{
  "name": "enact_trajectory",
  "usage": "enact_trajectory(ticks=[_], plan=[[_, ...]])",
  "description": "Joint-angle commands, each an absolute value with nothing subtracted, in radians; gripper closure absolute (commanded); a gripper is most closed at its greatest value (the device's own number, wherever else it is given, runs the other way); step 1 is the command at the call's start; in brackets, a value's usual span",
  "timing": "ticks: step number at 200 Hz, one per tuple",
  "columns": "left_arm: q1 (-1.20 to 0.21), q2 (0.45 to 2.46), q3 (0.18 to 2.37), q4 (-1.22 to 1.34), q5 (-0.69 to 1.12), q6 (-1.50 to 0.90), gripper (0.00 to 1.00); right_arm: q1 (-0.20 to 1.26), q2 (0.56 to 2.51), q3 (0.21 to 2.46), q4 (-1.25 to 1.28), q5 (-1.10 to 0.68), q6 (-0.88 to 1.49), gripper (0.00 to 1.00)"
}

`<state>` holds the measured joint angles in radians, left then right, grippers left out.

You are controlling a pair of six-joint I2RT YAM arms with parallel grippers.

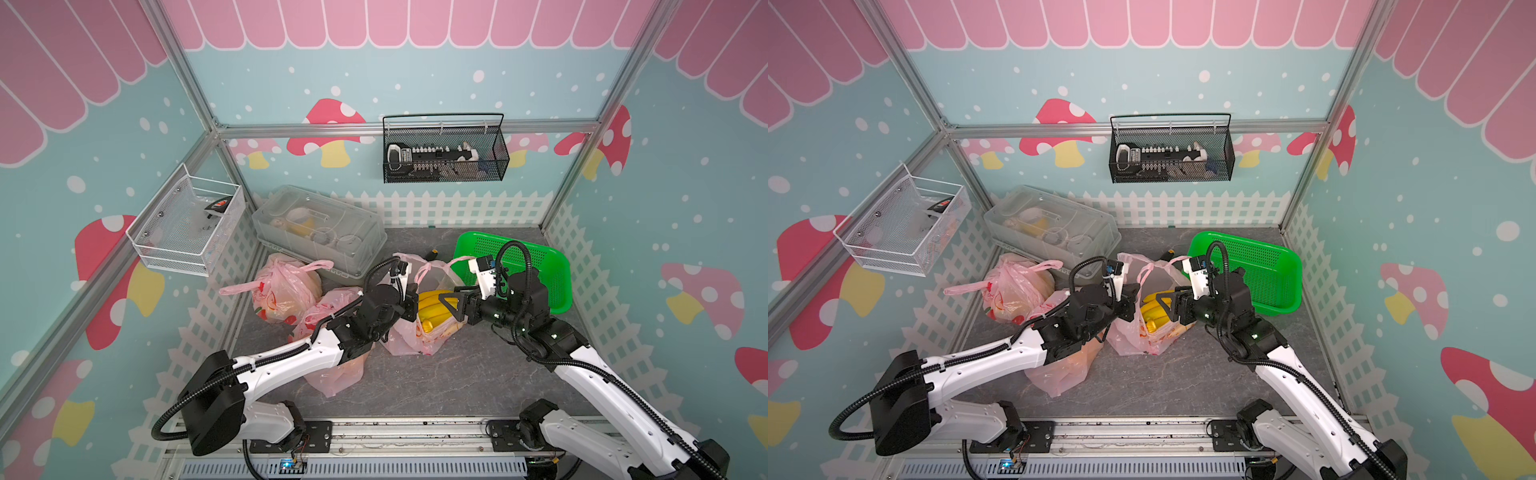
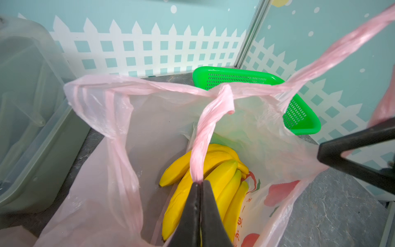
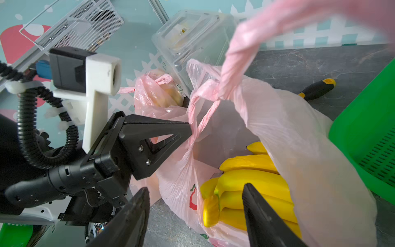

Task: Place the banana into a plastic bag & tie a knot
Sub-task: Adjust the plastic bag at the center of the board.

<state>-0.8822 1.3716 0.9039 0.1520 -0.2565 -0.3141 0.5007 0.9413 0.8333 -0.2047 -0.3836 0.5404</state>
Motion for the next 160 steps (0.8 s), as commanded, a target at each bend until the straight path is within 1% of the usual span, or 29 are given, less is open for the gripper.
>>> enact_trajectory(ticks=[1,27,49,69,103,130,160], plan=[[-0.848,1.397,0.959,0.179,-0.199,-0.312,1.00,0.522,0.996,0.800,-0.193,-0.400,0.504,0.34],[-0.810,1.410,0.985,0.180,-0.172,-0.305,1.00,0.556,1.025,0.778,-0.160,-0.326,0.495,0.33],[-0.805,1.373,0.961,0.211,-0.129,-0.285,1.00,0.560,1.016,0.809,-0.174,-0.257,0.515,0.32],[-0.810,1.323,0.900,0.261,-0.103,-0.270,1.00,0.560,1.015,0.844,-0.137,-0.277,0.567,0.33],[-0.832,1.255,0.802,0.325,-0.103,-0.249,1.00,0.578,1.018,0.887,-0.074,-0.260,0.665,0.34],[-0.863,1.231,0.774,0.333,-0.102,-0.227,1.00,0.612,1.032,0.922,-0.073,-0.225,0.664,0.32],[-0.887,1.224,0.758,0.343,-0.105,-0.214,1.00,0.615,1.062,0.947,-0.083,-0.198,0.657,0.29]])
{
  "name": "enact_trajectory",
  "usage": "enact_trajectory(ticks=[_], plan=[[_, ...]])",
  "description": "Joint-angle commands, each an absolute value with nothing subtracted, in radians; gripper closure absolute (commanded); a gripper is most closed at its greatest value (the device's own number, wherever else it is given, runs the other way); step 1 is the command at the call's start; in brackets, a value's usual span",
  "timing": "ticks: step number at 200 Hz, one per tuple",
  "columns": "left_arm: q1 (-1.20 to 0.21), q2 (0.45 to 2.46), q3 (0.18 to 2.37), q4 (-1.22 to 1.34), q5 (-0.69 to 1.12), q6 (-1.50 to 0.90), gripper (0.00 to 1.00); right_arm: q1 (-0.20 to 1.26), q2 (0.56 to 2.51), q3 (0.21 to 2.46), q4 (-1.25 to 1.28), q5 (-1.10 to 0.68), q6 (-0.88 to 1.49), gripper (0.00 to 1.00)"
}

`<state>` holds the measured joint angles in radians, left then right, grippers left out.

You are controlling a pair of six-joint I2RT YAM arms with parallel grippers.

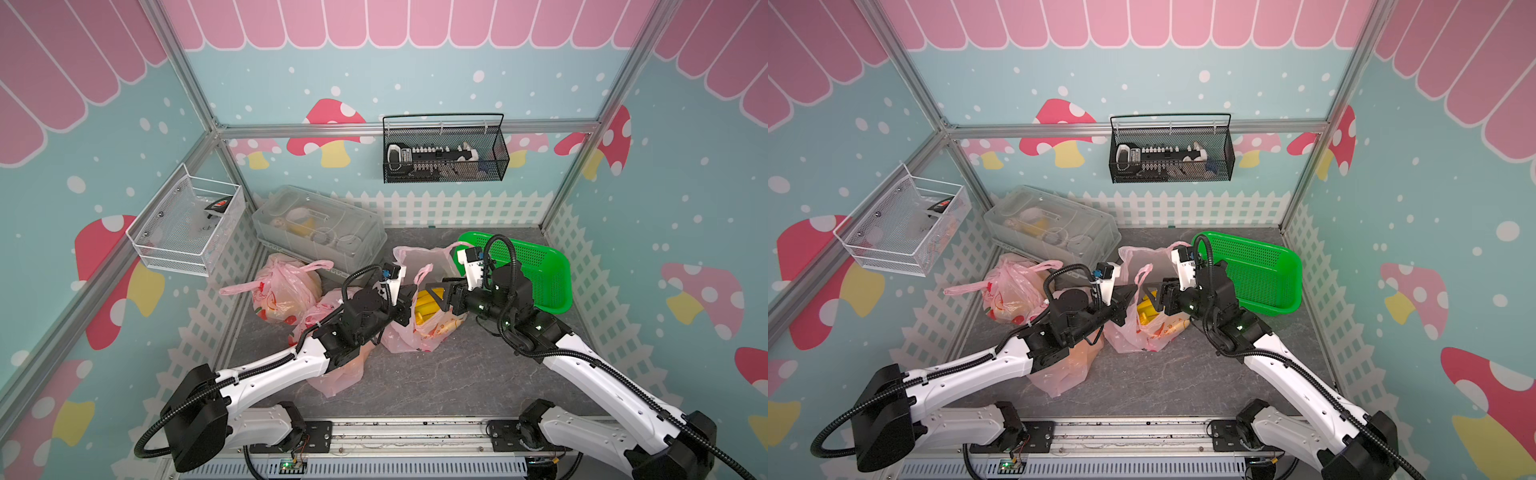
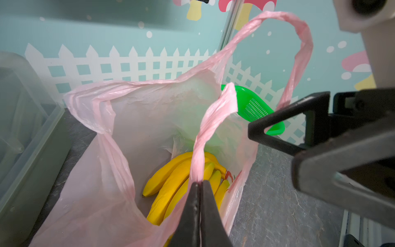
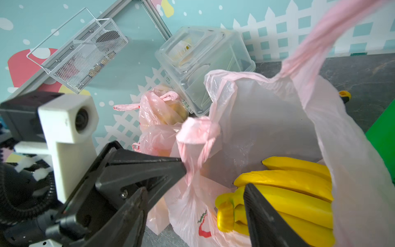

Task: Place the banana into a plastic bag & tie a knot
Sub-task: Adjust the plastic bag at the center of the board.

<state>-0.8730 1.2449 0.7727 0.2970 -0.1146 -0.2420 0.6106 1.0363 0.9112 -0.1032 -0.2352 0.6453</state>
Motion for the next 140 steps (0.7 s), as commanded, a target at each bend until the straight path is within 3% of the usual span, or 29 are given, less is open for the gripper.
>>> enact_trajectory(ticks=[1,56,91,115,140], plan=[[-0.888,1.224,0.758,0.342,-0.106,-0.214,1.00,0.615,1.062,0.947,-0.083,-0.199,0.657,0.29],[-0.910,1.233,0.753,0.355,-0.099,-0.206,1.00,0.620,1.125,0.961,-0.023,-0.214,0.673,0.27],[-0.913,1.233,0.750,0.350,-0.094,-0.199,1.00,0.622,1.157,0.988,0.023,-0.245,0.673,0.34],[-0.913,1.230,0.752,0.347,-0.095,-0.198,1.00,0.624,1.181,1.017,0.004,-0.245,0.654,0.47],[-0.913,1.226,0.759,0.337,-0.092,-0.190,1.00,0.624,1.197,1.034,-0.007,-0.247,0.646,0.70]])
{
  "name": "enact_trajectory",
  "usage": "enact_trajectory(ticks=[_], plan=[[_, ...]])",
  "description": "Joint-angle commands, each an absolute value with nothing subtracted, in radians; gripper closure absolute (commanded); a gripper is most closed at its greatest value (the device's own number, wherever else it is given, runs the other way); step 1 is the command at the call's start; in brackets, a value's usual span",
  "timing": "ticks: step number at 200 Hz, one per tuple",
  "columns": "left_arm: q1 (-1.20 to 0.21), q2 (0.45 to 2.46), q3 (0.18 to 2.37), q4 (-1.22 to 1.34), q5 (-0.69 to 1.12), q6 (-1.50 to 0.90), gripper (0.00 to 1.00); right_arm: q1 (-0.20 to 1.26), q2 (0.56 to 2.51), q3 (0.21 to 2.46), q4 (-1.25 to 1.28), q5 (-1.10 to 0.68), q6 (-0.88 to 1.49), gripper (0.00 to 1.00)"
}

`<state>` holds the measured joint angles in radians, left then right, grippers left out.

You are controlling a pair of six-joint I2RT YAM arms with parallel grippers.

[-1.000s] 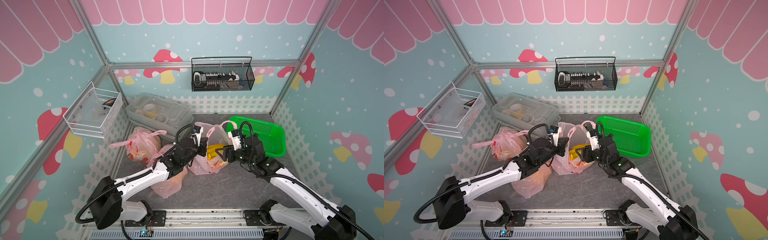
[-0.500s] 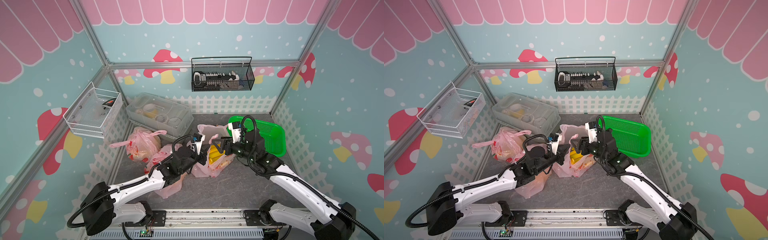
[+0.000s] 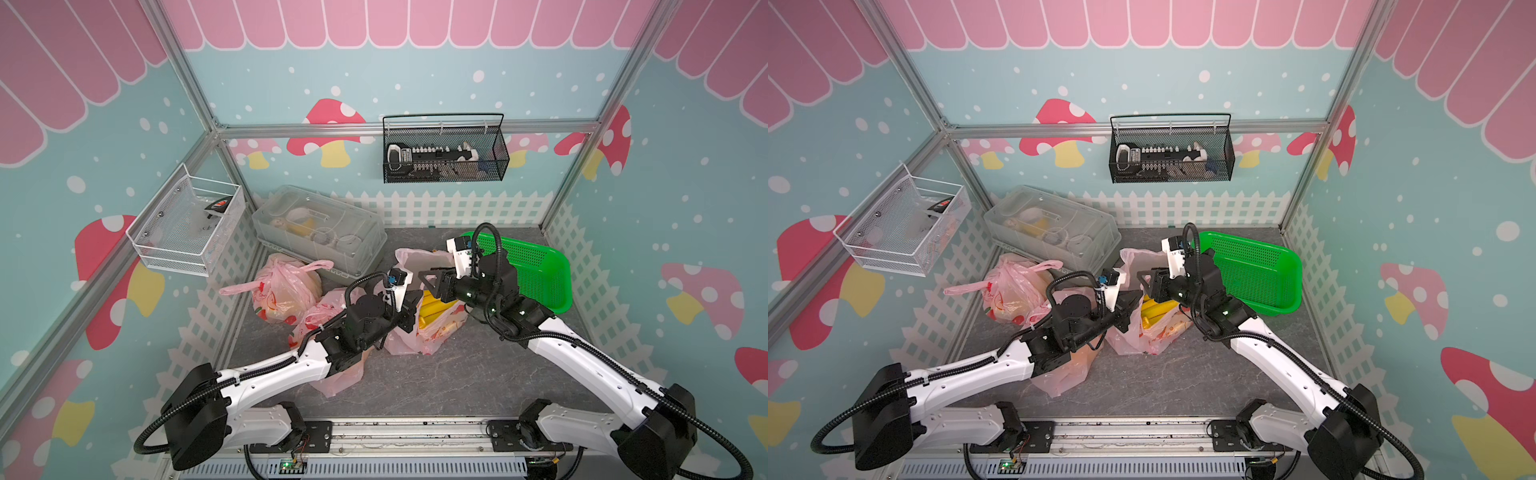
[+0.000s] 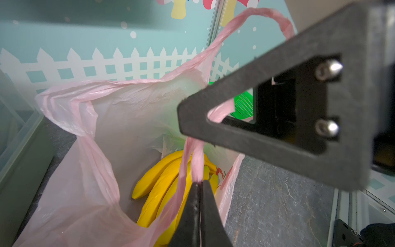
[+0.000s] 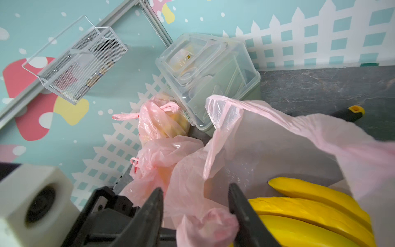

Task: Place the banana into a plastic bag & tie a knot
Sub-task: Adjust the plastic bag at the center of the board.

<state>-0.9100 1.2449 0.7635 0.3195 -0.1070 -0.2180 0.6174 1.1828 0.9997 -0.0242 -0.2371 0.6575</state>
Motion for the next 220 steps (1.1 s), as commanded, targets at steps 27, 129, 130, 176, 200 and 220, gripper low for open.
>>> enact_trajectory(ticks=[27,129,130,176,200,220], plan=[[-0.913,1.218,0.778,0.316,-0.108,-0.186,1.00,0.626,1.207,1.075,-0.063,-0.231,0.624,0.92],[-0.891,1.075,0.905,0.160,-0.260,-0.010,0.15,0.647,1.311,1.523,-0.513,-0.168,0.430,1.00],[-0.888,1.077,0.907,0.159,-0.257,-0.009,0.14,0.648,1.312,1.526,-0.516,-0.169,0.427,1.00],[-0.841,1.229,1.035,0.159,-0.046,-0.017,0.03,0.666,1.335,1.583,-0.561,-0.175,0.394,1.00],[-0.839,1.322,1.063,0.199,0.004,-0.045,0.05,0.668,1.329,1.580,-0.540,-0.181,0.409,1.00],[-0.838,1.368,1.046,0.256,0.047,-0.069,0.19,0.667,1.318,1.566,-0.515,-0.172,0.424,1.00]])
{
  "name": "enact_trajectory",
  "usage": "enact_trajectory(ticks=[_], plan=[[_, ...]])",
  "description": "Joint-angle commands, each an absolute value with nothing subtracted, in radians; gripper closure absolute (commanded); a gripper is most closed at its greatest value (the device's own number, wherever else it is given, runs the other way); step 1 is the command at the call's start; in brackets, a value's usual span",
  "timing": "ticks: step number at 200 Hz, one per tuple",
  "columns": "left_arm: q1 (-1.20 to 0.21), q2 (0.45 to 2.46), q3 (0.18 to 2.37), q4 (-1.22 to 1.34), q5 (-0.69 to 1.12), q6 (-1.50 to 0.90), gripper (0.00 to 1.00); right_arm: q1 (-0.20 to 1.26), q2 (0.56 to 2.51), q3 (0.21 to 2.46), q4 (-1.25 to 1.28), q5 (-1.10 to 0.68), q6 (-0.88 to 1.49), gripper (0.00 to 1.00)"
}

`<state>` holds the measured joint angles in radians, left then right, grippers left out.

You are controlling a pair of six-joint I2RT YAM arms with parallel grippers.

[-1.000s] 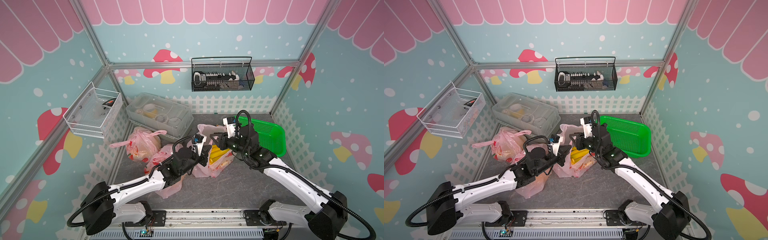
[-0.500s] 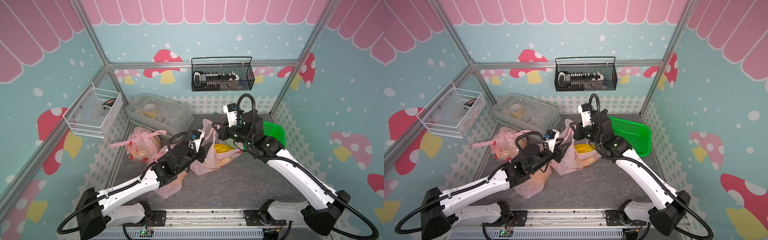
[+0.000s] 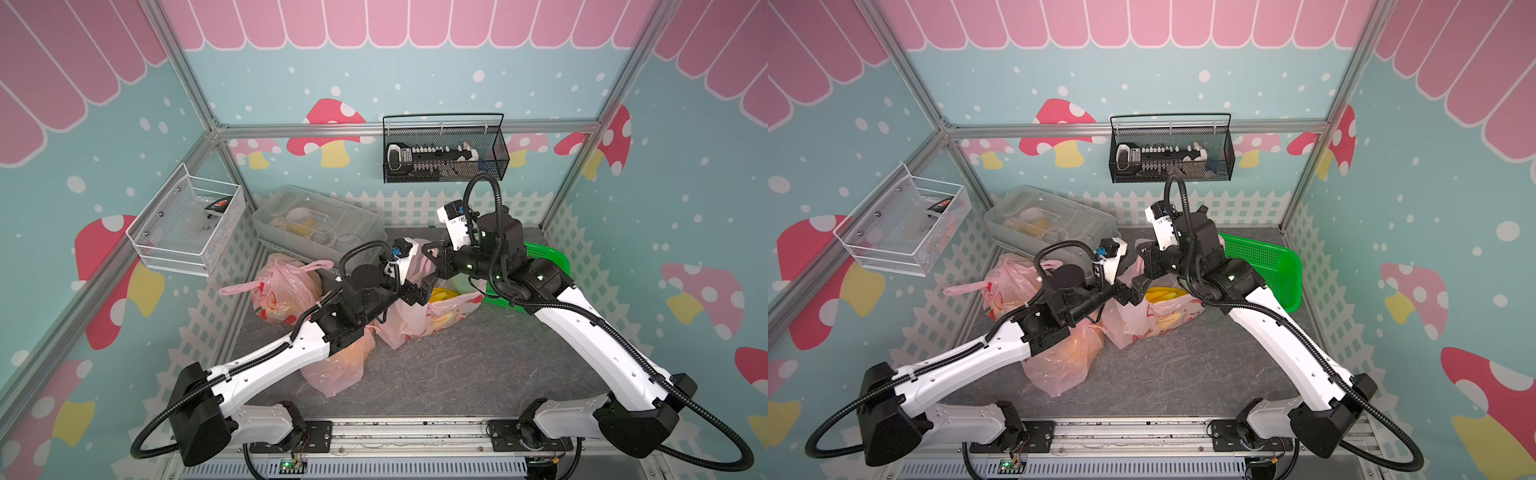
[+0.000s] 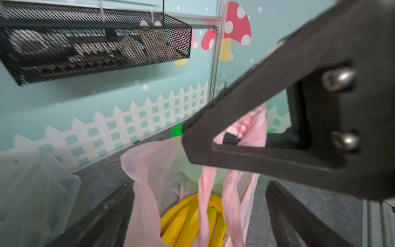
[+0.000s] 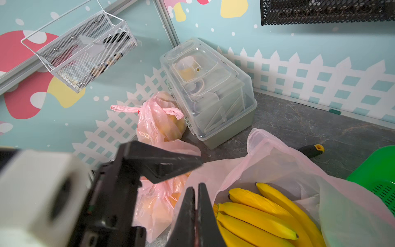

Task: Place the banana into a plastic bag & tie a knot
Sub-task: Adjust the plastic bag at the center of the board.

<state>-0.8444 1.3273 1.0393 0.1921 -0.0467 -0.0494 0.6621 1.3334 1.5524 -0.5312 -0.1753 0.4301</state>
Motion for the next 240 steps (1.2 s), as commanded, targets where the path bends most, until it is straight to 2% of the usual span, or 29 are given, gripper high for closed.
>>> enact_trajectory(ticks=[1,12,22,30,71,86,108,122,152,186,240], plan=[[-0.838,1.369,1.046,0.259,0.049,-0.071,0.20,0.667,1.318,1.565,-0.514,-0.172,0.425,1.00],[-0.838,1.387,1.034,0.284,0.064,-0.083,0.35,0.667,1.313,1.558,-0.505,-0.160,0.435,1.00],[-0.836,1.399,1.031,0.284,0.068,-0.093,0.57,0.666,1.308,1.551,-0.499,-0.149,0.441,1.00],[-0.835,1.402,1.023,0.288,0.066,-0.102,0.71,0.666,1.306,1.548,-0.497,-0.135,0.444,1.00],[-0.814,1.375,0.944,0.372,0.052,-0.156,1.00,0.645,1.299,1.532,-0.498,-0.099,0.451,1.00],[-0.797,1.371,0.936,0.373,0.070,-0.175,1.00,0.635,1.298,1.533,-0.498,-0.115,0.443,1.00],[-0.761,1.360,0.931,0.360,0.103,-0.214,1.00,0.612,1.265,1.533,-0.508,-0.165,0.370,0.76],[-0.733,1.348,0.929,0.340,0.112,-0.233,1.00,0.585,1.216,1.525,-0.547,-0.127,0.302,0.64],[-0.690,1.324,0.925,0.310,0.144,-0.234,1.00,0.475,1.118,1.458,-0.629,-0.009,0.208,0.51],[-0.664,1.305,0.916,0.306,0.165,-0.230,1.00,0.307,1.089,1.383,-0.668,0.015,0.185,0.49],[-0.657,1.305,0.917,0.304,0.175,-0.230,1.00,0.213,1.172,1.386,-0.603,-0.055,0.236,0.49]])
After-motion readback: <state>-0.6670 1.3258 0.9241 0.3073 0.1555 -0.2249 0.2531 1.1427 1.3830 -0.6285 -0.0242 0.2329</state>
